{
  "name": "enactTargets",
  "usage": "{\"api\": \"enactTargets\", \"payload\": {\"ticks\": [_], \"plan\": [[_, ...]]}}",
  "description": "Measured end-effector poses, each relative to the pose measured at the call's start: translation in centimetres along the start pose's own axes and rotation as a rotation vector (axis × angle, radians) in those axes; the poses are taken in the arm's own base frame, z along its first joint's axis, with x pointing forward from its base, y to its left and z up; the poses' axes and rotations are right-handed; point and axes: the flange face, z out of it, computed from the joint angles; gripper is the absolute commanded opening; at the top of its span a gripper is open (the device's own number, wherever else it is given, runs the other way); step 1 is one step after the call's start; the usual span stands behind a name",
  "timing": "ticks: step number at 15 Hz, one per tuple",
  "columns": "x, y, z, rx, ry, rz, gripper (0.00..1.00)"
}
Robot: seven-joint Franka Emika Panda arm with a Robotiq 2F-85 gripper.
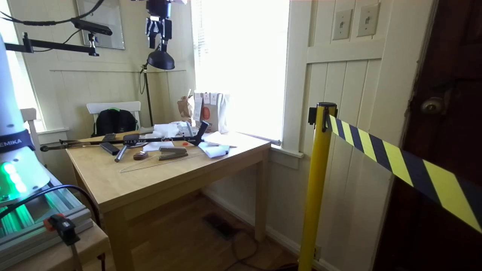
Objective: Pick up the black object from the table and put it on the floor
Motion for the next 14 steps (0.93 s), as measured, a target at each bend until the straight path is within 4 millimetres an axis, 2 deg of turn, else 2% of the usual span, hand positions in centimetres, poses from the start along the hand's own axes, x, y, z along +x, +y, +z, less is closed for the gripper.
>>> {"api": "enactTargets", "payload": {"ticks": [3, 5, 10, 12, 14], "plan": [[4.6, 2.6, 2.3, 0.046, 0.019, 0.124, 1.0], [7.6, 3.6, 3.6, 0.103, 0.02, 0.208, 1.0], [14.6, 3.7, 8.1, 0.254, -0.015, 0.421, 1.0], [16.2, 3.5, 10.2, 0.282, -0.035, 0.469, 1.0], [16.3, 3.5, 10.4, 0.281, -0.039, 0.469, 1.0]]}}
